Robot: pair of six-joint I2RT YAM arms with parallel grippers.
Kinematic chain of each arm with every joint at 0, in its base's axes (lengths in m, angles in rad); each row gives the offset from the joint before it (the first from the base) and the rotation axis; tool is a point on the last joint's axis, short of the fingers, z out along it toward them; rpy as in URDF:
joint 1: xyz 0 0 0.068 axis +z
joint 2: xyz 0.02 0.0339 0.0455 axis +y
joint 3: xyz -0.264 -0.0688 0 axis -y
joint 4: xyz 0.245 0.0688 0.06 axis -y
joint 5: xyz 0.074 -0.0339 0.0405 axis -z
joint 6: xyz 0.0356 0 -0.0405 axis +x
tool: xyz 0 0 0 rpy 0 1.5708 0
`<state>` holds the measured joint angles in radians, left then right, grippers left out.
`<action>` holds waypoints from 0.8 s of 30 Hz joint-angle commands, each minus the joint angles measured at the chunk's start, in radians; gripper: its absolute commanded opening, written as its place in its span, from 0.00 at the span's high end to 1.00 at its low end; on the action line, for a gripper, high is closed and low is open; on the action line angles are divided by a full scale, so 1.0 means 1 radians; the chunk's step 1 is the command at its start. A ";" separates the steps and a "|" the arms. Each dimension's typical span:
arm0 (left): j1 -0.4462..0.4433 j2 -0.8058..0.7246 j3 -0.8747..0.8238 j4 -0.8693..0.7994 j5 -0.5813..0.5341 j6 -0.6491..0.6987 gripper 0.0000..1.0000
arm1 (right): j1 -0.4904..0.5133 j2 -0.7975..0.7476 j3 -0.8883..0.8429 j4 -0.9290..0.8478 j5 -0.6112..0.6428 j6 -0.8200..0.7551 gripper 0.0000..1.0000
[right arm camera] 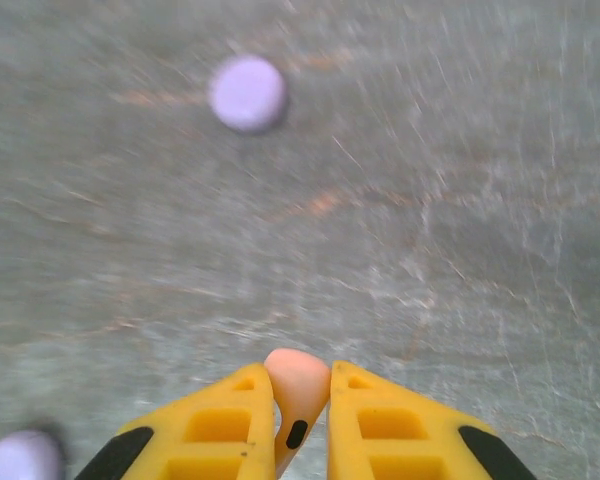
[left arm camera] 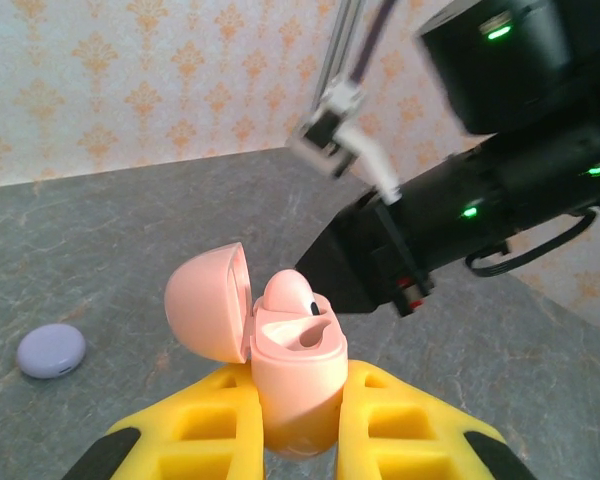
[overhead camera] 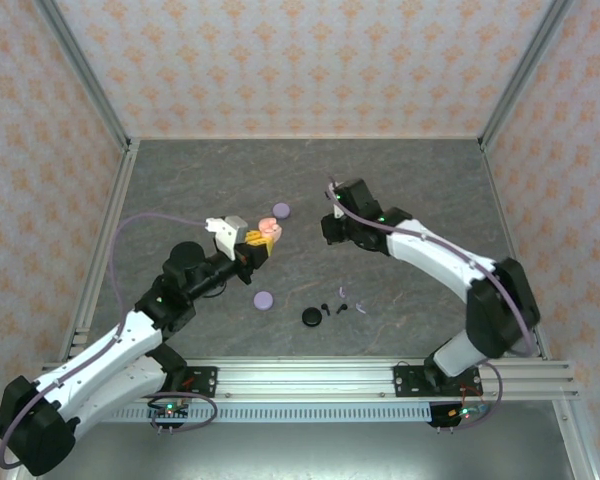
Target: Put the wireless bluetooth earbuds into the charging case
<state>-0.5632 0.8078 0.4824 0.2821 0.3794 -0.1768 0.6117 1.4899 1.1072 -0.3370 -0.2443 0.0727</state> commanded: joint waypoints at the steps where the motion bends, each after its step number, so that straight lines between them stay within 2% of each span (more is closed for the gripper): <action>1: -0.009 0.023 0.008 0.116 0.049 -0.049 1.00 | -0.004 -0.126 -0.058 0.158 -0.109 -0.017 0.85; 7: -0.009 0.082 0.039 0.180 0.109 -0.101 1.00 | 0.006 -0.299 -0.138 0.310 -0.240 0.013 0.85; 12: -0.024 0.122 0.063 0.216 0.150 -0.118 1.00 | 0.050 -0.393 -0.159 0.369 -0.261 0.001 0.84; 24: -0.070 0.190 0.101 0.242 0.174 -0.114 1.00 | 0.140 -0.399 -0.155 0.412 -0.237 -0.045 0.84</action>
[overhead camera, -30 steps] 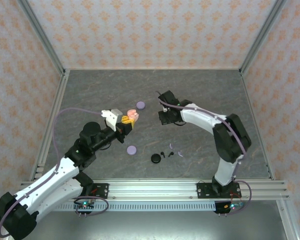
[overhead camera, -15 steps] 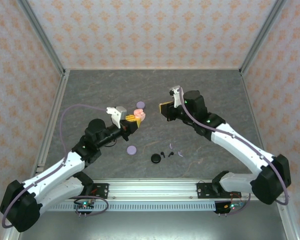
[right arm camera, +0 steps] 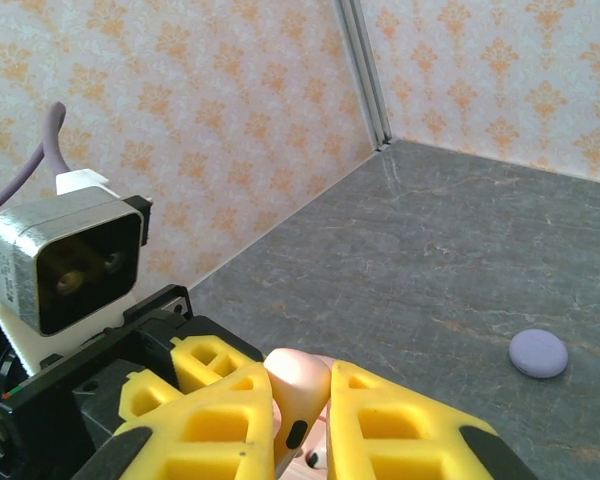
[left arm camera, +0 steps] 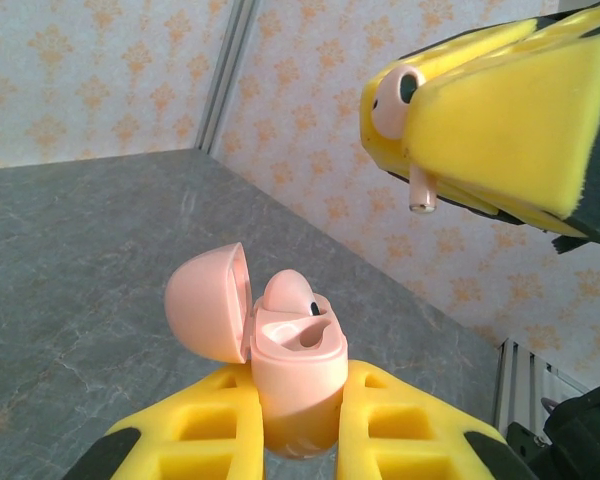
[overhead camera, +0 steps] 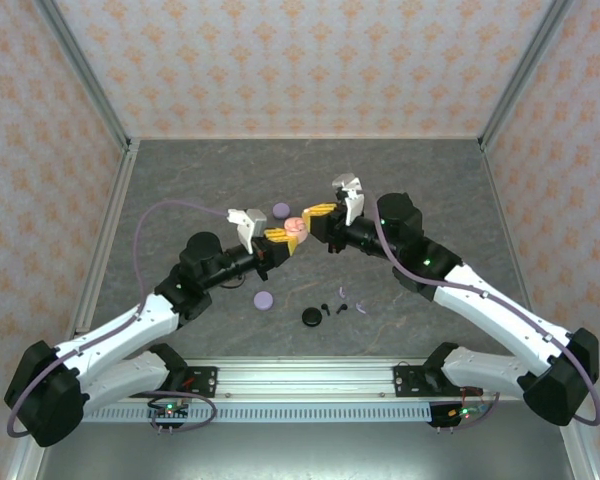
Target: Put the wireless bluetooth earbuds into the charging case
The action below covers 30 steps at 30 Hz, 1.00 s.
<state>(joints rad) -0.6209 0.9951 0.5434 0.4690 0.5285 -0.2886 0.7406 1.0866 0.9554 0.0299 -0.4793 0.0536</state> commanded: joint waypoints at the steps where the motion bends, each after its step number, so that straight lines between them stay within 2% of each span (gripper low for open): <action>1: -0.014 0.005 0.042 0.056 0.024 -0.001 1.00 | 0.014 0.007 -0.004 0.044 -0.002 -0.028 0.84; 30: -0.029 0.010 0.052 0.051 0.002 0.009 1.00 | 0.028 0.065 -0.014 -0.025 0.000 -0.062 0.84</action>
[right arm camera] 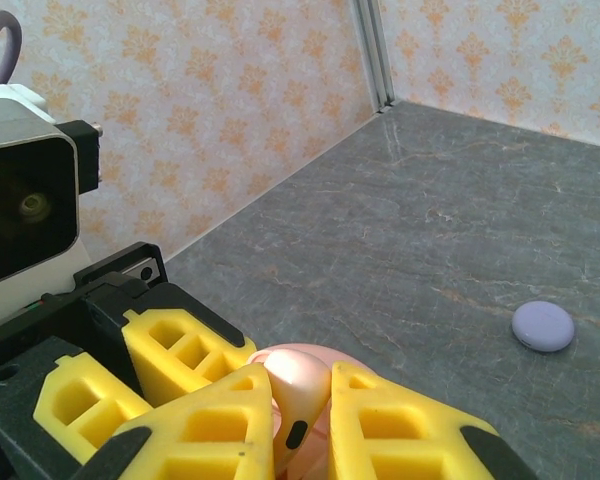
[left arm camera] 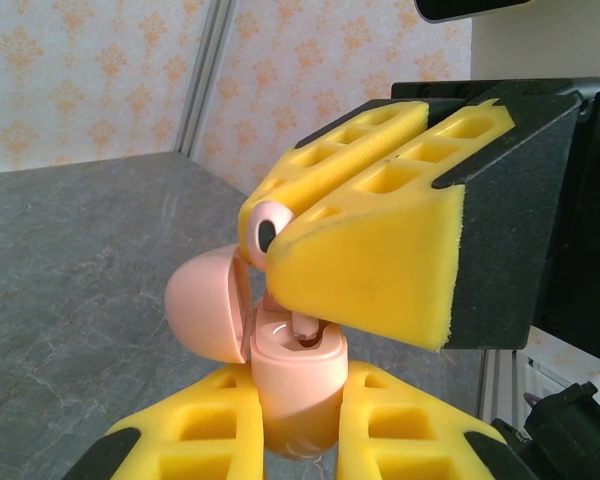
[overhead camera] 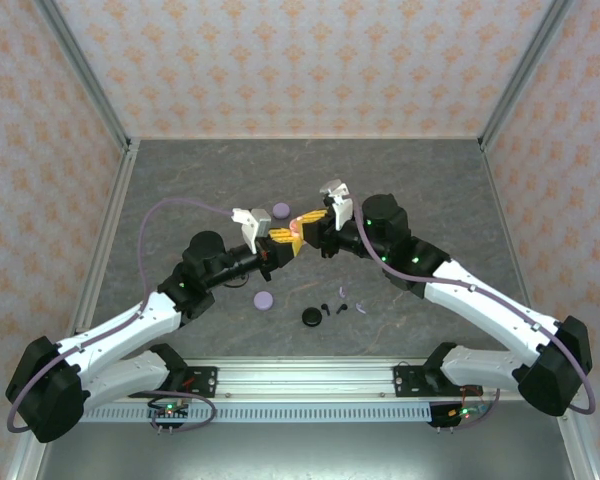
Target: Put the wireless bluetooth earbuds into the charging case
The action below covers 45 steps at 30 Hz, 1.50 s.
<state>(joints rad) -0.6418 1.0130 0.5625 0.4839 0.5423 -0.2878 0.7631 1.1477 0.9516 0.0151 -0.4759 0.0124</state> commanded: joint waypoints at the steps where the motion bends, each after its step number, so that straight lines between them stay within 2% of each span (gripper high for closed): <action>1: -0.008 -0.008 0.031 0.037 -0.012 0.008 1.00 | 0.005 0.004 -0.012 -0.012 -0.005 -0.022 0.84; 5: -0.008 -0.011 0.030 0.037 -0.014 0.007 1.00 | 0.005 0.004 -0.014 -0.016 -0.018 -0.023 0.84; 19: -0.009 -0.012 0.028 0.032 -0.018 0.015 1.00 | 0.005 0.001 0.053 -0.072 -0.004 -0.026 0.73; 24: -0.009 -0.013 0.026 0.033 -0.015 0.018 1.00 | 0.002 0.002 0.097 -0.085 -0.009 -0.013 0.62; 28: -0.009 -0.017 0.022 0.034 -0.014 0.020 1.00 | -0.012 0.004 0.145 -0.134 -0.004 -0.003 0.60; 34: -0.009 -0.034 0.009 0.049 -0.026 0.029 1.00 | -0.077 0.000 0.192 -0.175 -0.091 0.067 0.49; 41: -0.009 -0.070 0.009 0.071 -0.035 0.096 1.00 | -0.133 0.031 0.298 -0.386 -0.122 0.073 0.41; 45: -0.009 -0.080 0.039 0.061 -0.039 0.147 1.00 | -0.153 0.042 0.374 -0.477 -0.156 0.073 0.32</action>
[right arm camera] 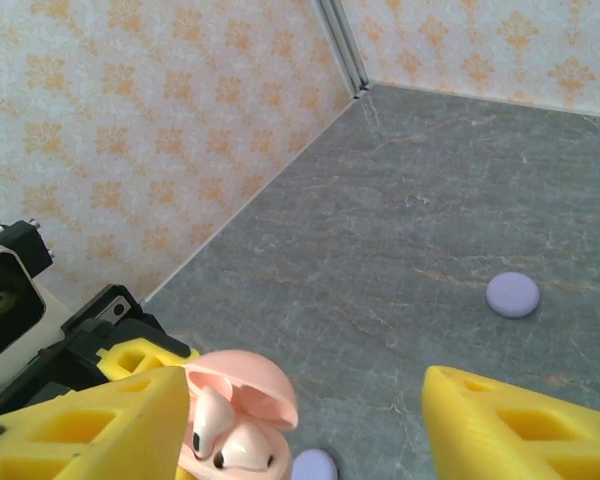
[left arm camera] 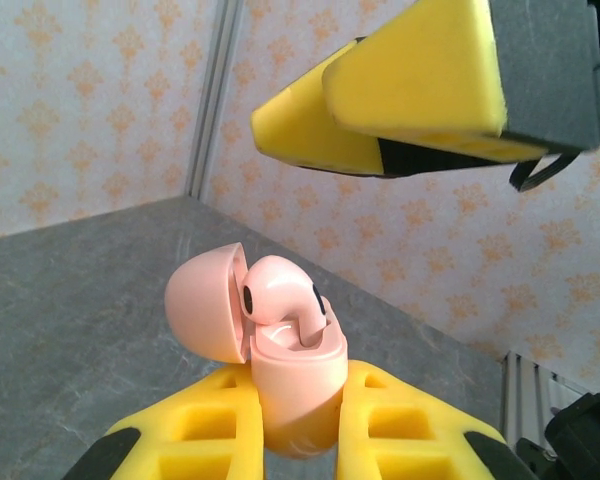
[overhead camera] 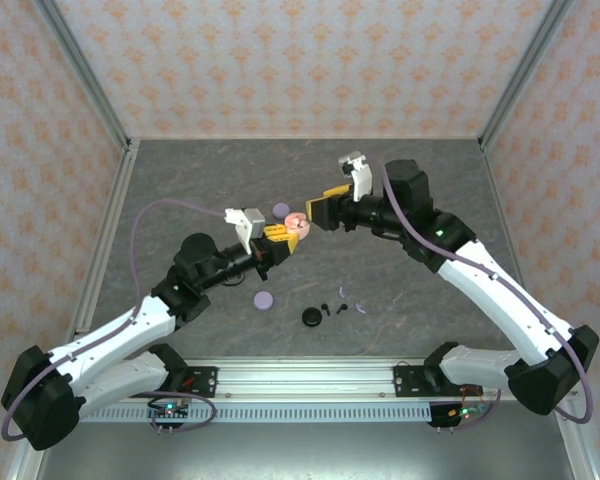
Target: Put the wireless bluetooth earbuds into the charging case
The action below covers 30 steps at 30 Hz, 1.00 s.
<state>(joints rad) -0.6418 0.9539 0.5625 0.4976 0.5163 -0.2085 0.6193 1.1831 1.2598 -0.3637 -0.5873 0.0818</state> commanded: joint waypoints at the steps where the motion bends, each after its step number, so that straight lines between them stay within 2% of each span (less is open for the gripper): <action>1: -0.009 -0.020 0.046 0.046 -0.012 0.077 1.00 | -0.009 0.021 0.083 -0.119 -0.057 -0.010 0.29; 8: -0.009 -0.001 0.077 0.061 0.013 0.098 1.00 | -0.009 0.067 0.140 -0.197 -0.075 -0.055 0.25; 23: -0.009 -0.010 0.074 0.053 0.020 0.097 1.00 | -0.008 0.103 0.135 -0.143 -0.109 -0.028 0.24; 30: -0.009 -0.004 0.074 0.055 0.030 0.092 1.00 | -0.011 0.104 0.083 -0.013 -0.292 0.055 0.17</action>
<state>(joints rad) -0.6418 0.9531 0.6090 0.5060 0.5209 -0.1291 0.6117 1.2877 1.3582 -0.4644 -0.7700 0.0933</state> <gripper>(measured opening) 0.152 0.829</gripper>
